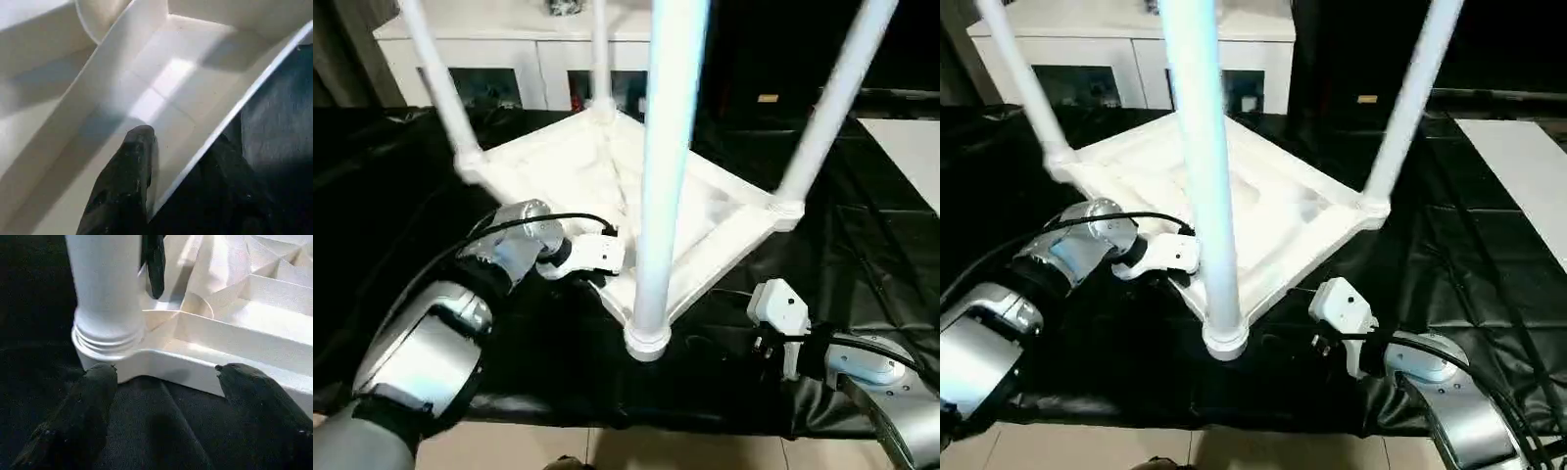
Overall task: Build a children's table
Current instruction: Rotate table base
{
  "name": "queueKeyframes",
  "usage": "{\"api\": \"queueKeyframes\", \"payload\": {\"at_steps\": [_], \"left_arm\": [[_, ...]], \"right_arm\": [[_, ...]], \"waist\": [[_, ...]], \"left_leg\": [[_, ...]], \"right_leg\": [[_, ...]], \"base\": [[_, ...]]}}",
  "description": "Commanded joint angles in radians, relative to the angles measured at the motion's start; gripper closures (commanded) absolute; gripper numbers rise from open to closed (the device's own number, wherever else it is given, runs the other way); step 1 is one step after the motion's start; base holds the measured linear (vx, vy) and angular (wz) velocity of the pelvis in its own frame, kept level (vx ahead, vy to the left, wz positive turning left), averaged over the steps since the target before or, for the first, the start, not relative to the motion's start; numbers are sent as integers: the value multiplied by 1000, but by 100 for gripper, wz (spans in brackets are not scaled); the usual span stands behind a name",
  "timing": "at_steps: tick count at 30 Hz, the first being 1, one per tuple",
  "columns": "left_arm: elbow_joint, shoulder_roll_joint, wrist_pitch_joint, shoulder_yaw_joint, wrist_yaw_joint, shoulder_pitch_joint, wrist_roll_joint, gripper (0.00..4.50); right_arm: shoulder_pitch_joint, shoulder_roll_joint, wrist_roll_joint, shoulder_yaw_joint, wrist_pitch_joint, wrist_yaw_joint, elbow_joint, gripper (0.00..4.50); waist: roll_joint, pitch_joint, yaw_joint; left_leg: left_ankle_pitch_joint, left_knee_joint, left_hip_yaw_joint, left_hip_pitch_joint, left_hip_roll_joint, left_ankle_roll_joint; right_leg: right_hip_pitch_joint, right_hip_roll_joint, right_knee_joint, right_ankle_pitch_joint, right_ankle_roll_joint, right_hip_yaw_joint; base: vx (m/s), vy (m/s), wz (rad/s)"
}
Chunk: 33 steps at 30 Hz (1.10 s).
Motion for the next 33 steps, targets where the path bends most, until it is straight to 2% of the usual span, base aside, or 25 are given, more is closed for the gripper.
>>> {"api": "queueKeyframes", "payload": {"at_steps": [1, 2, 3, 4, 5, 7, 8, 9, 10, 12, 13, 14, 15, 16, 18, 19, 21, 23, 26, 30, 31, 33], "left_arm": [[-8, -4, 119, 63, 55, 77, -73, 315], [-33, -5, 149, 74, 55, 96, -86, 317], [-82, -3, 198, 87, 59, 133, -96, 317], [-113, 3, 214, 88, 60, 158, -97, 320], [-117, 3, 216, 89, 60, 161, -97, 320], [-173, 9, 247, 99, 64, 201, -100, 328], [-233, 9, 283, 116, 64, 239, -109, 330], [-271, 10, 306, 124, 65, 261, -113, 333], [-303, 12, 325, 128, 67, 277, -115, 338], [-369, 10, 389, 142, 93, 307, -114, 342], [-407, 4, 427, 154, 116, 328, -113, 349], [-435, -5, 459, 165, 138, 343, -115, 353], [-459, -9, 484, 172, 152, 355, -117, 355], [-475, -16, 501, 181, 172, 364, -119, 357], [-512, -48, 566, 216, 234, 383, -124, 362], [-532, -59, 596, 228, 249, 392, -128, 365], [-544, -66, 616, 234, 257, 397, -131, 367], [-568, -74, 644, 242, 301, 410, -121, 369], [-604, -79, 623, 245, 332, 424, -129, 381], [-620, -67, 554, 219, 298, 435, -140, 402], [-614, -45, 463, 181, 254, 441, -142, 409], [-610, -34, 407, 161, 224, 446, -153, 415]], "right_arm": [[-9, -3, -6, -4, -2, -2, -2, 75], [-9, -3, -5, -5, -2, -2, -2, 75], [-10, -3, -5, -6, -2, -3, 0, 75], [-12, -2, -5, -7, -2, -4, 1, 75], [-12, -2, -5, -7, -2, -4, 1, 75], [-16, -2, -7, -8, -3, -6, 5, 75], [-23, -1, -12, -13, -6, -14, 14, 75], [-28, -1, -21, -16, -6, -24, 23, 75], [-32, -2, -27, -18, -6, -31, 30, 75], [-45, 0, -50, -24, -7, -60, 52, 75], [-51, 4, -54, -30, -7, -72, 63, 75], [-57, 8, -56, -36, -5, -83, 71, 75], [-60, 11, -56, -39, -3, -89, 75, 75], [-62, 15, -53, -42, 3, -95, 77, 75], [-69, 21, -54, -40, 10, -102, 79, 75], [-70, 23, -58, -36, 9, -104, 80, 75], [-71, 23, -60, -34, 8, -105, 83, 75], [-71, 27, -62, -29, 9, -110, 82, 75], [-72, 29, -62, -26, 7, -113, 84, 75], [-75, 30, -63, -27, 7, -113, 86, 75], [-79, 28, -62, -35, 5, -111, 88, 75], [-82, 26, -58, -41, 2, -105, 88, 75]], "waist": [[-26, -44, 4], [-30, -45, 2], [-30, -41, -1], [-35, -40, -5], [-30, -44, -5], [-31, -41, -13], [-40, -38, -17], [-36, -38, -17], [-30, -39, -19], [-28, -41, -21], [-27, -43, -23], [-27, -40, -23], [-27, -42, -22], [-27, -43, -22], [-27, -41, -23], [-28, -42, -23], [-29, -40, -23], [-29, -41, -26], [-35, -41, -32], [-31, -41, -33], [-30, -41, -35], [-29, -43, -35]], "left_leg": [[-268, -91, -65, 15, 109, 50], [-269, -93, -65, 16, 111, 45], [-281, -93, -66, 13, 107, 43], [-282, -94, -67, 13, 108, 38], [-278, -94, -69, 13, 108, 37], [-316, -95, -69, 19, 107, 26], [-319, -97, -68, 18, 107, 26], [-317, -98, -70, 17, 108, 25], [-329, -99, -71, 21, 107, 18], [-323, -104, -71, 23, 107, 11], [-316, -107, -69, 26, 111, 8], [-319, -107, -69, 25, 110, 12], [-322, -106, -67, 30, 110, 10], [-318, -102, -64, 30, 107, 17], [-311, -102, -63, 27, 105, 22], [-317, -101, -61, 30, 106, 22], [-323, -101, -63, 27, 104, 22], [-317, -103, -67, 22, 105, 19], [-319, -101, -65, 22, 101, 31], [-332, -102, -66, 25, 103, 30], [-335, -103, -66, 24, 102, 31], [-330, -103, -65, 23, 102, 33]], "right_leg": [[29, -101, -90, -202, -243, 46], [32, -102, -88, -210, -241, 46], [29, -101, -96, -262, -226, 45], [28, -101, -96, -283, -218, 46], [29, -101, -95, -286, -215, 45], [21, -97, -103, -342, -200, 48], [20, -97, -105, -353, -198, 48], [22, -99, -103, -361, -197, 47], [16, -96, -109, -401, -184, 46], [16, -90, -107, -356, -187, 46], [15, -88, -101, -301, -197, 46], [13, -88, -103, -294, -199, 47], [11, -87, -103, -284, -203, 48], [13, -90, -105, -271, -212, 49], [15, -89, -106, -269, -212, 49], [13, -89, -108, -284, -207, 50], [13, -89, -112, -314, -196, 49], [17, -88, -109, -301, -190, 49], [13, -86, -113, -298, -185, 49], [9, -83, -115, -306, -181, 49], [8, -82, -115, -299, -181, 49], [8, -81, -112, -267, -183, 50]], "base": [[0, 0, 0], [0, 0, 0], [0, 0, 0], [0, 0, 0], [0, 0, 0], [0, 0, 0], [0, 0, 0], [0, 0, 0], [0, 0, 0], [0, 0, 0], [0, 0, 0], [0, 0, 0], [0, 0, 0], [0, 0, 0], [0, 0, 0], [0, 0, 0], [0, 0, 0], [0, 0, 0], [0, 0, 0], [0, 0, 0], [0, 0, 0], [0, 0, 0]]}}
